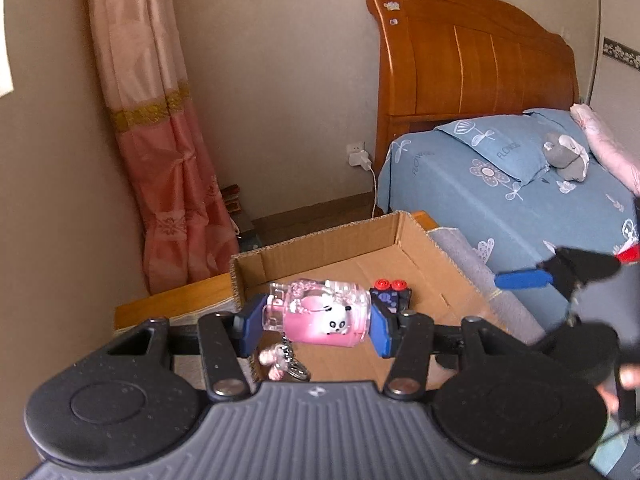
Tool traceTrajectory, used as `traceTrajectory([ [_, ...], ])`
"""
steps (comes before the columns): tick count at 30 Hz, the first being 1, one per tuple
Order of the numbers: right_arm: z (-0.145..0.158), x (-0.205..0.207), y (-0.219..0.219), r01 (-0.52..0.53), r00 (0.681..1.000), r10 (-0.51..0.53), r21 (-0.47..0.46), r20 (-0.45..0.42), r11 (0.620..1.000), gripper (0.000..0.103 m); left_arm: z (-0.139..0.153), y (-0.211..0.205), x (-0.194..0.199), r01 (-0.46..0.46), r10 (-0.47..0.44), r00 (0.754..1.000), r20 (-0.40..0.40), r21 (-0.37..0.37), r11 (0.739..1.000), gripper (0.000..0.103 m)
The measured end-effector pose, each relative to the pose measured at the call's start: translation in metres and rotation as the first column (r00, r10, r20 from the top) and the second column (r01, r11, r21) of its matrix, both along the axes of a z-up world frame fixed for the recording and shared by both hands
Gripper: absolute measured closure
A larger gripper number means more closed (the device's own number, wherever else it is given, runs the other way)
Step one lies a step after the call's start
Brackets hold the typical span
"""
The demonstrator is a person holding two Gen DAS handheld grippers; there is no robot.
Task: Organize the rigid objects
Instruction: 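Carry both items over the box and open both grippers to drop them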
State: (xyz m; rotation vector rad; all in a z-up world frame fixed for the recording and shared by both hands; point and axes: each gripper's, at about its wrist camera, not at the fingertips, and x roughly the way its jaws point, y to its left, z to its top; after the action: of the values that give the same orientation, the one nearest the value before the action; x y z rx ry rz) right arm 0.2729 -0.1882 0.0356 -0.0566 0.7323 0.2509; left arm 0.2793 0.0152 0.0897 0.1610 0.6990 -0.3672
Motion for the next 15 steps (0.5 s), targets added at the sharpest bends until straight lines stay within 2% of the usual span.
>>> traceTrajectory([
  [7,-0.008,-0.020,-0.007,-0.001,1.000,0.002,0.009,-0.031,1.000,0.000,-0.009,-0.013,0.032,-0.001,0.001,0.999,-0.038,0.005,1.000,0.052],
  [15,-0.004,-0.041,-0.017,0.002,0.999,-0.001,0.038,-0.041,0.999,0.000,-0.029,-0.030,0.067,-0.016,0.021,0.996,-0.092,0.052,0.998,0.052],
])
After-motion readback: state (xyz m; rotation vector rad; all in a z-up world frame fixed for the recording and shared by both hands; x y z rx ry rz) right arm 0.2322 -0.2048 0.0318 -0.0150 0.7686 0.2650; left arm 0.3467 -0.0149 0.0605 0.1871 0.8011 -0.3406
